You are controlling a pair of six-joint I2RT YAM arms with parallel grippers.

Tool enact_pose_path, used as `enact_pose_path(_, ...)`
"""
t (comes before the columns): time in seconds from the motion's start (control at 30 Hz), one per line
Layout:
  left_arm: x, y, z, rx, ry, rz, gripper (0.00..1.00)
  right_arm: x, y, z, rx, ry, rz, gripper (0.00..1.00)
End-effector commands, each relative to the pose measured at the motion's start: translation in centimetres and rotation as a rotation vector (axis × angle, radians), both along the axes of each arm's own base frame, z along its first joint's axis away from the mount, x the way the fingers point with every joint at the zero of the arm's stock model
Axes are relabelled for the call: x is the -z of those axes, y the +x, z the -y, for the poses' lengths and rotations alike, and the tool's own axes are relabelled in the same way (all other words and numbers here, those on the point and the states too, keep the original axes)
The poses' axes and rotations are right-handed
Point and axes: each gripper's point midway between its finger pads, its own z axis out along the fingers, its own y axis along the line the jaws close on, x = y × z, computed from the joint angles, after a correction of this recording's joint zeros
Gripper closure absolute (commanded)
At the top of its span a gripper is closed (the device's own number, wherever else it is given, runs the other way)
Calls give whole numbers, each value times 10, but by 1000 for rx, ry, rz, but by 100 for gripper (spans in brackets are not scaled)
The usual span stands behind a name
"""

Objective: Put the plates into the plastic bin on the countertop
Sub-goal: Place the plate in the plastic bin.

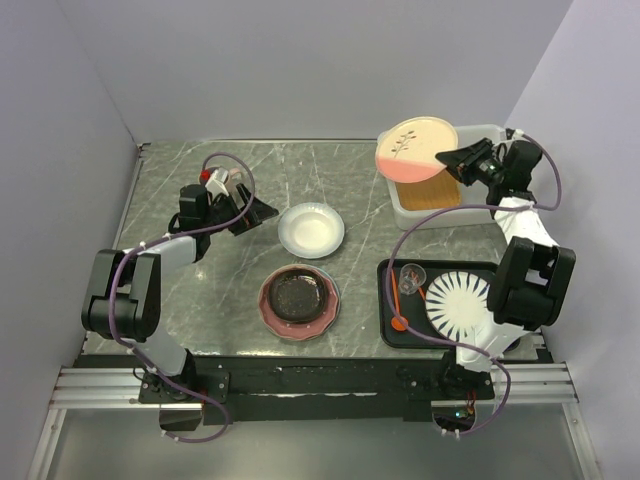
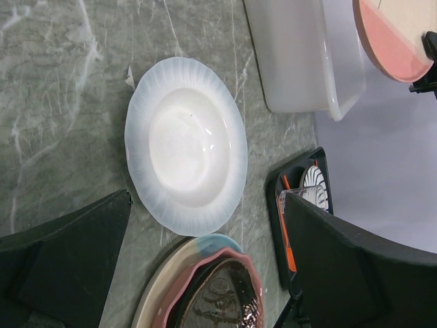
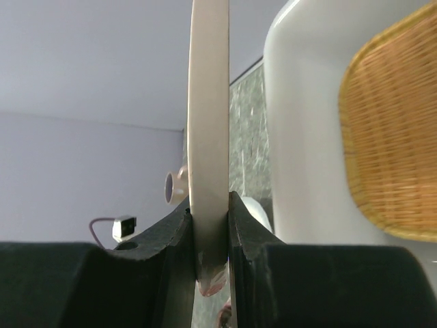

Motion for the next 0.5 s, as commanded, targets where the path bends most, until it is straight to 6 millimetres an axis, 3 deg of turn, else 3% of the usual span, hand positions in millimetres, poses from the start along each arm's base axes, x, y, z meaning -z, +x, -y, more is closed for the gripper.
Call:
enact_pose_path(0.0, -13, 9, 2, 9, 7, 64, 1, -54, 7, 17, 15, -17, 193, 100)
enact_pose_path(0.47, -9, 8, 1, 3, 9, 54, 1, -31, 14, 41, 67, -14, 151, 100)
